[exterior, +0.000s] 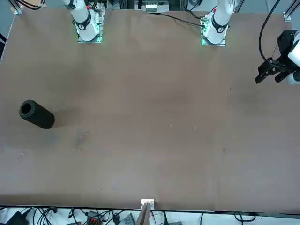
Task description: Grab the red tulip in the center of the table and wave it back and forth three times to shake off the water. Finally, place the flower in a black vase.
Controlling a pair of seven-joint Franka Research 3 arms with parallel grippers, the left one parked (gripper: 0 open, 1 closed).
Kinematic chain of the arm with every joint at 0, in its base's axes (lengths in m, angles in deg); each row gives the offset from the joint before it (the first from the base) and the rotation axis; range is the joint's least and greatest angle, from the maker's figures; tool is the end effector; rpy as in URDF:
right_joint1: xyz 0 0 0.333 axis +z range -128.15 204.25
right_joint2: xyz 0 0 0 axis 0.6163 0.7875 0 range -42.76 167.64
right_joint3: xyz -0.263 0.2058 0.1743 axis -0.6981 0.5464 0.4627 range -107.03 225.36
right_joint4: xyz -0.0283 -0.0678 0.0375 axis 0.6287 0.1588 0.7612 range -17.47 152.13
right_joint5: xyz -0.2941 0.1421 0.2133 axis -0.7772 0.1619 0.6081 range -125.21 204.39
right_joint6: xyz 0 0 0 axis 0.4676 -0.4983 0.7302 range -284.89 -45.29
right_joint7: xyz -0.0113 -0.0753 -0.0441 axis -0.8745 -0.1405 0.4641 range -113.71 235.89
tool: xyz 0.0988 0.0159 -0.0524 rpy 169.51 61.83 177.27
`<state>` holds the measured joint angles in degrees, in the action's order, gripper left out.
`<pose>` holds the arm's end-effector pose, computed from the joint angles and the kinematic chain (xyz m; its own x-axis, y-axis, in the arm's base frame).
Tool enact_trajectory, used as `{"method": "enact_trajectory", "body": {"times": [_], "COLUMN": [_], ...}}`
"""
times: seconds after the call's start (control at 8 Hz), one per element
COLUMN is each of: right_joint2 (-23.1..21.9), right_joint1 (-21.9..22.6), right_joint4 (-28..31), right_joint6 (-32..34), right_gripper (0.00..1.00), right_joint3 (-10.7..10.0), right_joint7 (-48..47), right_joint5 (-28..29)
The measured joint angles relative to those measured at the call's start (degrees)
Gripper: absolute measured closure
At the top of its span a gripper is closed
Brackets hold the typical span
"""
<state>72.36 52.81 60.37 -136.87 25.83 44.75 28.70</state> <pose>0.6220 -0.1807 0.6904 0.7879 -0.4192 0.4512 -0.5336 -0.8304 0.1604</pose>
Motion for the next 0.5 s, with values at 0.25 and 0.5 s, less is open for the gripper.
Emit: {"method": "enact_trajectory", "body": {"times": [0.25, 0.5], "right_joint2": [-4.11, -8.95], "right_joint1": [-1.30, -1.69], "right_joint4": [8.07, 17.63], "right_joint6": [-5.43, -11.60], "right_gripper": [0.89, 0.89], "right_joint3": [-0.50, -0.44], "right_joint7": [-0.47, -3.30], "right_joint5": [0.13, 0.14]}}
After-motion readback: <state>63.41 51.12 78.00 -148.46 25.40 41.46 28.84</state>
